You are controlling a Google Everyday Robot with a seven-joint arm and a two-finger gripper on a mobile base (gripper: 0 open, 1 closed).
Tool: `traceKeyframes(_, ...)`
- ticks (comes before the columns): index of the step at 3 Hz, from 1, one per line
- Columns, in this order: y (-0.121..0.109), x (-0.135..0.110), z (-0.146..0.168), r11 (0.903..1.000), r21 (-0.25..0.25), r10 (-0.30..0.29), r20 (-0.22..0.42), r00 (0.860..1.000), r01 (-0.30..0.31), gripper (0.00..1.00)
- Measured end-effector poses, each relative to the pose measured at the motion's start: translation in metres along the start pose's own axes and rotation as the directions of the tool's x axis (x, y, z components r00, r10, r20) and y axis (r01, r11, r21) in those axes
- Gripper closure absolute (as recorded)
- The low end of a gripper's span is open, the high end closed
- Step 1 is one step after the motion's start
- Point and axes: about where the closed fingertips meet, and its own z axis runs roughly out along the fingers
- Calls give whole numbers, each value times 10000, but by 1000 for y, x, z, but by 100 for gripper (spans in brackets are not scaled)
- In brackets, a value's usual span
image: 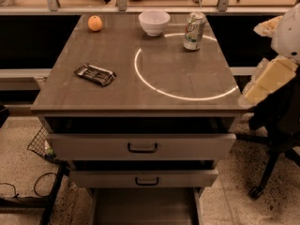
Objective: Place rxbar chocolate into bottom drawer
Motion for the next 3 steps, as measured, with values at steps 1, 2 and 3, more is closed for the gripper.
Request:
traceKeyframes(1,-34,-28,18,9973,554,348,2334,9717,-490,0)
traceKeyframes(2,-56,-75,34,9969,467,322,4843,8743,-626,0)
traceKeyframes(3,-62,-99,46,9975,185,437,5885,8073,-675,0)
